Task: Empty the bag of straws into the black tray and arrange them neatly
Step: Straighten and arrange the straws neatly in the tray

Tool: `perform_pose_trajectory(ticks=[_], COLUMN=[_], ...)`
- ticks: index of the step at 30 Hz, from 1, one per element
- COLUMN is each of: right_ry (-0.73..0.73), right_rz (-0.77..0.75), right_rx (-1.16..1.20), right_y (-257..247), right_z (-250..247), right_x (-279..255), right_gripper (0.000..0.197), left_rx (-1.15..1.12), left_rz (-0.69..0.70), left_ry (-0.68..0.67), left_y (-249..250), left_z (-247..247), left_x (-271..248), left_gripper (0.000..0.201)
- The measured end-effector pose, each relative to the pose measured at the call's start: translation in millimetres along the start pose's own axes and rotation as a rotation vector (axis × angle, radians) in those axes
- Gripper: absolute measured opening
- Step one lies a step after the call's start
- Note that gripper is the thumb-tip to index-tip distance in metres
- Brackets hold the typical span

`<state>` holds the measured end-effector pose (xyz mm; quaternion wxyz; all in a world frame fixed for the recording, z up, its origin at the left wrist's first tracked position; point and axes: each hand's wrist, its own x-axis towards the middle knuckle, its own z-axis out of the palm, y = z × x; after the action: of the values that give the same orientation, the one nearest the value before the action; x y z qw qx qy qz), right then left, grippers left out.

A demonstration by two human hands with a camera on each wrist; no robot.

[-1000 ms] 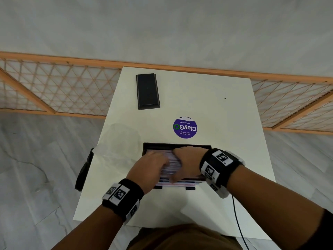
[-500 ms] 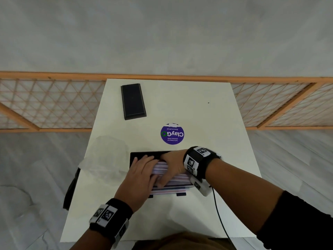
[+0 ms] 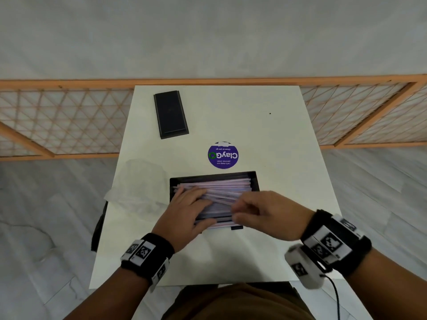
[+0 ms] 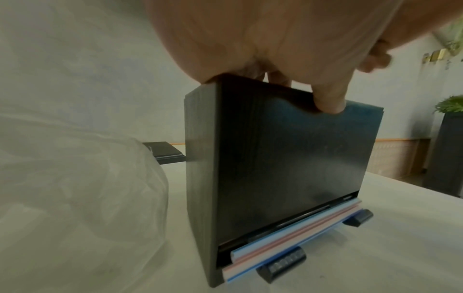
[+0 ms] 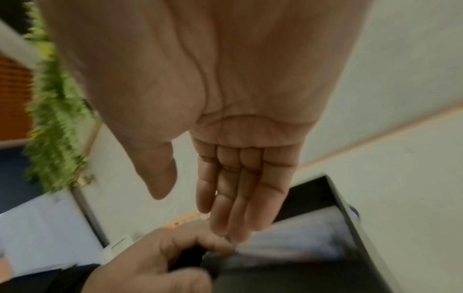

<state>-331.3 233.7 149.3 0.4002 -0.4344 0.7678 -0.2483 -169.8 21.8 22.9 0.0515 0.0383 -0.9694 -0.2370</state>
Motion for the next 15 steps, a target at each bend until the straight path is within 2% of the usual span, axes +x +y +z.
perform_pose_trajectory(ticks=[3, 7, 11, 15], right_ry=[-0.077, -0.117, 0.063, 0.354], right_rz=[0.18, 0.503, 0.726, 0.779], right_rx=[0.177, 0.694, 1.154, 1.563], right_y=[36.6, 71.9, 91.5, 103.2], right_z=[28.4, 75.7, 113.8, 148.1], right_x=[-10.1, -6.7, 13.2, 33.7], right_gripper=[0.02, 0.022, 0.026, 0.023], left_rx=[-0.035, -0.106, -0.194, -0.299], left_rz=[-0.028, -0.067, -0.107, -0.165], left_ry=[0.036, 0.071, 0.085, 0.078], left_y=[3.3, 10.0, 17.2, 19.3], left_z=[2.6, 1.4, -2.8, -4.6], left_x=[4.1, 14.2, 26.2, 31.6], left_gripper=[0.049, 0.048, 0.035, 0.031])
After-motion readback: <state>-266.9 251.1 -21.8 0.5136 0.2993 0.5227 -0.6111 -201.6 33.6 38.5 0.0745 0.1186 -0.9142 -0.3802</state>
